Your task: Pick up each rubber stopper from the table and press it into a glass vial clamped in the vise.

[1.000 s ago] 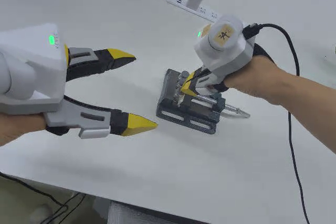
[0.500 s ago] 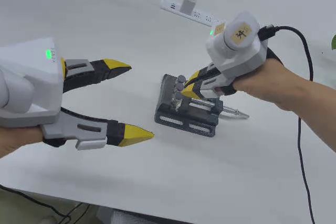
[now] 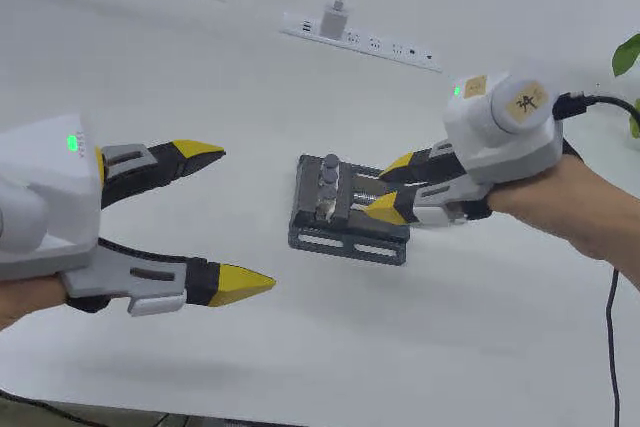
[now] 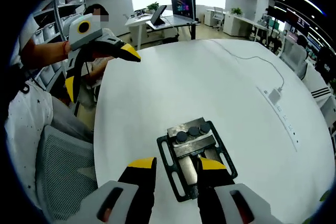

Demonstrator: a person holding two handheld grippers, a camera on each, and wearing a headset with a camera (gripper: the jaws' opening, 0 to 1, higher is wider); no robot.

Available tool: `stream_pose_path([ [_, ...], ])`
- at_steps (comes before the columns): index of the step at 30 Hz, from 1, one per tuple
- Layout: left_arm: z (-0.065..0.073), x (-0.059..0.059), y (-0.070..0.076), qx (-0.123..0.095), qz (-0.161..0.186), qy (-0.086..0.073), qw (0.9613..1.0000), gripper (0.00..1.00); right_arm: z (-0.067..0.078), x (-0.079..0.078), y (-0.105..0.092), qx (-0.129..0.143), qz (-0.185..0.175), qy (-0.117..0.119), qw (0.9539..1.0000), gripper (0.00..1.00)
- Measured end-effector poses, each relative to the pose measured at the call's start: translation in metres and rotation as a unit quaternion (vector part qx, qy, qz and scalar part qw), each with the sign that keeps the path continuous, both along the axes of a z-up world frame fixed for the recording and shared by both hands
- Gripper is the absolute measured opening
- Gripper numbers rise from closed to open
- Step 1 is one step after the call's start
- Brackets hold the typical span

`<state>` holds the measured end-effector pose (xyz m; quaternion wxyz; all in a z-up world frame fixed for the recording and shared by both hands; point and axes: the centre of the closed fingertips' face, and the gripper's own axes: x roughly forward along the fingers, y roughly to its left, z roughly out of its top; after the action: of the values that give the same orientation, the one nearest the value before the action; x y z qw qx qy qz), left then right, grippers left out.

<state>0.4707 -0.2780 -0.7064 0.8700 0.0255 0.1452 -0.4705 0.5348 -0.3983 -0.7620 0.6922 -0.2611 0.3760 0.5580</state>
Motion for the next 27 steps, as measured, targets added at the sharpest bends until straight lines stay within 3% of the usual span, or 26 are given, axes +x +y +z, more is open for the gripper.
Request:
stream_pose_path([
  [5,-0.006,0.002,-0.002,0.008,0.000,0.005,1.0000,0.86,0.005,-0.010,-0.018,0.025,-0.030,-0.006,0.9992,0.36],
  [11,-0.014,0.001,-0.003,0.021,-0.002,0.012,0.9997,0.90,0.010,-0.016,-0.037,0.067,-0.072,-0.017,0.9950,0.44],
  [19,-0.024,0.003,-0.001,0.038,0.002,0.022,0.9990,0.95,0.000,-0.030,-0.063,0.093,-0.105,-0.017,0.9900,0.58],
  [27,-0.035,0.005,-0.001,0.054,0.007,0.027,0.9982,0.99,-0.008,-0.038,-0.072,0.117,-0.114,-0.027,0.9862,0.71],
])
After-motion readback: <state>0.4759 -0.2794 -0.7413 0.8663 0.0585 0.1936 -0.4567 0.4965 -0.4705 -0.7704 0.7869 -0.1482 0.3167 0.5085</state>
